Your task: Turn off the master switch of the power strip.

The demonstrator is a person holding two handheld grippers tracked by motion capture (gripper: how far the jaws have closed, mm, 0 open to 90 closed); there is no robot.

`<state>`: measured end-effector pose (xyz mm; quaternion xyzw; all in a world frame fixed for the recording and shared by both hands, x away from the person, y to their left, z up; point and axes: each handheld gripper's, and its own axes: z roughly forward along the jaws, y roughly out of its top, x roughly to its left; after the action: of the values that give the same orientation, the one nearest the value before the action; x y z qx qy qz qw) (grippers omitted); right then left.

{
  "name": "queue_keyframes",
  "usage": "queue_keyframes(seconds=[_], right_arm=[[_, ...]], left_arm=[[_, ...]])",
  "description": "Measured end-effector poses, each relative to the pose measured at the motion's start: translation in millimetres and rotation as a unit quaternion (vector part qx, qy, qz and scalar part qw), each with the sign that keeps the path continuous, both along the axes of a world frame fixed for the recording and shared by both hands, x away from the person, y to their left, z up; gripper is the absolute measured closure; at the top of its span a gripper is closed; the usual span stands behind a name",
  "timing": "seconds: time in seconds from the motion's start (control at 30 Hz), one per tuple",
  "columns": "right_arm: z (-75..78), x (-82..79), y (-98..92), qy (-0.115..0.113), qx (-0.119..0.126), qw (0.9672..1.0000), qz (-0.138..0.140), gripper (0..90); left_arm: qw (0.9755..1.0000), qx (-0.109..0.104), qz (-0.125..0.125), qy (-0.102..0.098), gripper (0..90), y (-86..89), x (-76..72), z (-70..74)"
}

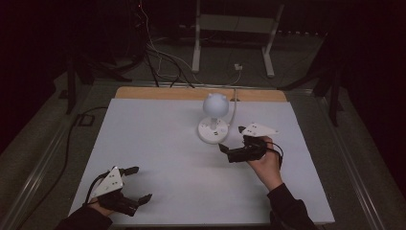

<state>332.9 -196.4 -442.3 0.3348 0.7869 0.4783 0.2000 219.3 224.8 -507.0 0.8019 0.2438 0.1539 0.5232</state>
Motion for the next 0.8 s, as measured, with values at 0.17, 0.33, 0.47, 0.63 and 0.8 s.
queue_keyframes(seconds=[0.17,0.33,0.47,0.63,0.8], right_arm=[[-0.9,6.7,2.5,0.001,-0.002,1.0000,-0.007,0.3],[-3.8,15.4,4.8,0.008,0.003,0.9999,-0.014,0.4],[-6.7,22.3,7.0,0.012,0.005,0.9998,-0.017,0.3],[-10.6,32.2,11.2,0.020,0.002,0.9997,-0.016,0.3],[-16.6,42.7,13.6,0.026,0.002,0.9994,-0.021,0.3]], left_arm=[[1.0000,0.000,0.000,0.000,0.3,0.0,0.0,0.1],[1.0000,0.000,-0.001,-0.001,0.2,0.1,-0.3,0.2],[1.0000,0.000,-0.001,0.000,0.3,0.3,-0.2,0.2],[1.0000,0.000,-0.001,0.000,0.3,0.3,-0.5,0.3],[1.0000,-0.001,-0.001,0.000,0.3,0.5,-0.4,0.4]])
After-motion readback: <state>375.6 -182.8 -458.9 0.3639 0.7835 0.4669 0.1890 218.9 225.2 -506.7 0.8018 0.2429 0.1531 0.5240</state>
